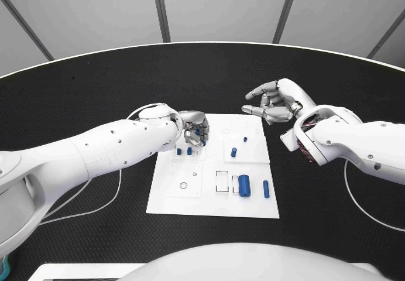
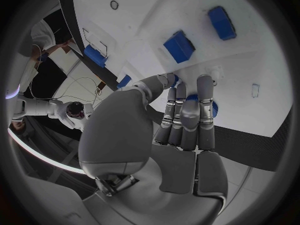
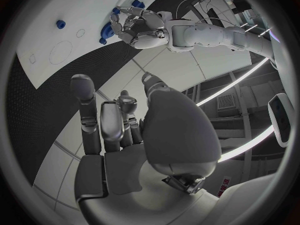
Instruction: Assemble the parts on the task board
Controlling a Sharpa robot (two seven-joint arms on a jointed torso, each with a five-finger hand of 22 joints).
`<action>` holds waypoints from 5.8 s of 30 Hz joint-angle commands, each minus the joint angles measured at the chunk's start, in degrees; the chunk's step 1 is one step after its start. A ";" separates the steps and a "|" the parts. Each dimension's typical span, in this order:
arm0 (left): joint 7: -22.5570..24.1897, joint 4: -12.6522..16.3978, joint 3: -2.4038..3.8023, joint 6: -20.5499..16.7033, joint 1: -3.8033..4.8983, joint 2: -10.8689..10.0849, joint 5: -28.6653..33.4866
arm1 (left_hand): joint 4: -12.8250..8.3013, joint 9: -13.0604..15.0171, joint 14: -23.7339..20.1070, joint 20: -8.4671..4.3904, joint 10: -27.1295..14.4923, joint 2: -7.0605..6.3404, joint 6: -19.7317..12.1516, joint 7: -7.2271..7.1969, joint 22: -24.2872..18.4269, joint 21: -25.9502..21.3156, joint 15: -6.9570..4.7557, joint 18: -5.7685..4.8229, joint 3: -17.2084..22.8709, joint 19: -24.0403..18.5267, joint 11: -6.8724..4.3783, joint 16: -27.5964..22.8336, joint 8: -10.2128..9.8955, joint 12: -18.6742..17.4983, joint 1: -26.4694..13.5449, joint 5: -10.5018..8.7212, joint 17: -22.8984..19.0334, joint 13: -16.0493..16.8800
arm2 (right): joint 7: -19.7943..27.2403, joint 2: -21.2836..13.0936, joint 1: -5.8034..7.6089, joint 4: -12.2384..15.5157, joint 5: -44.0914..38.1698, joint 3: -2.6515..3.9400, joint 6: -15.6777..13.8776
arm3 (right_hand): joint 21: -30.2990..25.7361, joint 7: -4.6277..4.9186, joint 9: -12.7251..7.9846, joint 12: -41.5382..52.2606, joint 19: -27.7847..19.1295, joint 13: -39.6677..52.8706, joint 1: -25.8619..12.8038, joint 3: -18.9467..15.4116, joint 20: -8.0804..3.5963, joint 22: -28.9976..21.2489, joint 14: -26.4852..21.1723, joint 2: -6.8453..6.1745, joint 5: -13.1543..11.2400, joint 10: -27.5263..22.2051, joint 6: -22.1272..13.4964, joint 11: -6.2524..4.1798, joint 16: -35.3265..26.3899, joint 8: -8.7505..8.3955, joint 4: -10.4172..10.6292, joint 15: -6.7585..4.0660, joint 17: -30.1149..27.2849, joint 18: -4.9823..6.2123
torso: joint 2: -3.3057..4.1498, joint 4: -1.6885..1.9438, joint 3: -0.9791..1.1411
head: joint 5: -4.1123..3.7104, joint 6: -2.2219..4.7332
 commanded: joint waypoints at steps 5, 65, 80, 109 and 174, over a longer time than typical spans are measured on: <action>-0.32 -0.42 0.00 0.41 -0.07 0.35 -0.01 | 0.22 -0.15 0.00 0.12 0.44 0.34 -0.28 0.32 -0.03 0.15 0.19 0.81 -0.23 -0.12 0.00 0.30 -0.43 -0.61 -0.75 -0.71 -0.07 -0.52 | -0.02 0.12 0.00 -0.07 0.00 0.00 0.02 | -0.36 -0.05 -0.09 -0.06 0.19 0.04 -0.09 -0.18 0.00 0.03 0.45 0.38 0.42 -0.29 0.18 0.13 -0.26 0.21 -0.03 -0.30 0.12 0.86 | 0.03 -0.01 0.01 | 0.02 0.03; 0.45 0.25 -0.02 -1.79 -0.14 -0.02 -0.19 | -1.92 -0.53 4.47 0.02 3.78 4.62 3.09 0.33 6.08 4.64 -0.41 -0.20 2.61 3.96 -0.55 3.30 -1.14 -0.97 1.55 -4.47 5.59 -0.83 | 0.07 0.20 0.00 -0.10 0.00 0.01 0.08 | -0.21 -0.06 -0.09 0.08 0.29 0.17 -0.12 -0.16 0.00 0.18 0.48 0.41 0.44 -0.18 0.25 0.12 -0.25 0.26 -0.02 -0.31 0.20 0.82 | 0.01 0.02 -0.07 | -0.01 -0.22; 0.29 3.00 0.01 -2.96 -0.12 -2.67 -0.05 | -2.18 -0.54 4.68 0.08 4.31 4.47 3.65 0.39 7.24 5.42 -0.40 -0.38 2.86 4.51 -0.55 3.36 -1.18 -0.98 1.25 -4.51 5.39 -0.80 | 0.16 0.09 0.00 -0.11 0.00 0.01 0.06 | -0.21 -0.06 -0.09 0.08 0.29 0.17 -0.12 -0.16 0.00 0.18 0.48 0.41 0.44 -0.18 0.25 0.12 -0.25 0.26 -0.02 -0.31 0.20 0.82 | -0.02 0.05 -0.09 | 0.19 -0.05; -1.69 7.44 0.17 -3.00 0.61 -7.65 2.56 | -1.66 -0.56 5.33 0.16 5.11 3.95 4.70 0.29 8.67 6.36 -0.49 -0.61 2.31 5.24 -0.71 3.44 -1.34 -1.39 -0.75 -4.61 5.26 -0.86 | 0.28 0.04 -0.01 -0.33 0.00 0.00 0.10 | -0.23 -0.09 -0.09 0.19 0.37 0.22 -0.23 -0.15 -0.02 0.22 0.53 0.43 0.47 -0.06 0.41 0.09 -0.24 0.37 -0.01 -0.33 0.34 0.82 | -0.03 0.05 -0.06 | 0.72 0.39; -5.13 6.05 1.32 2.98 2.19 -8.42 2.94 | -1.46 -0.52 5.42 0.14 5.65 3.86 5.29 0.10 9.24 6.72 -0.68 -0.73 1.89 5.70 -0.93 3.30 -1.37 -1.59 -1.34 -4.71 4.15 -0.88 | 0.36 0.21 -0.01 -0.65 0.00 0.00 0.24 | -0.28 -0.10 -0.11 0.19 0.40 0.18 -0.28 -0.14 -0.03 0.22 0.54 0.44 0.53 -0.05 0.42 0.07 -0.29 0.40 -0.01 -0.34 0.35 0.82 | 0.06 -0.03 -0.04 | 1.14 0.32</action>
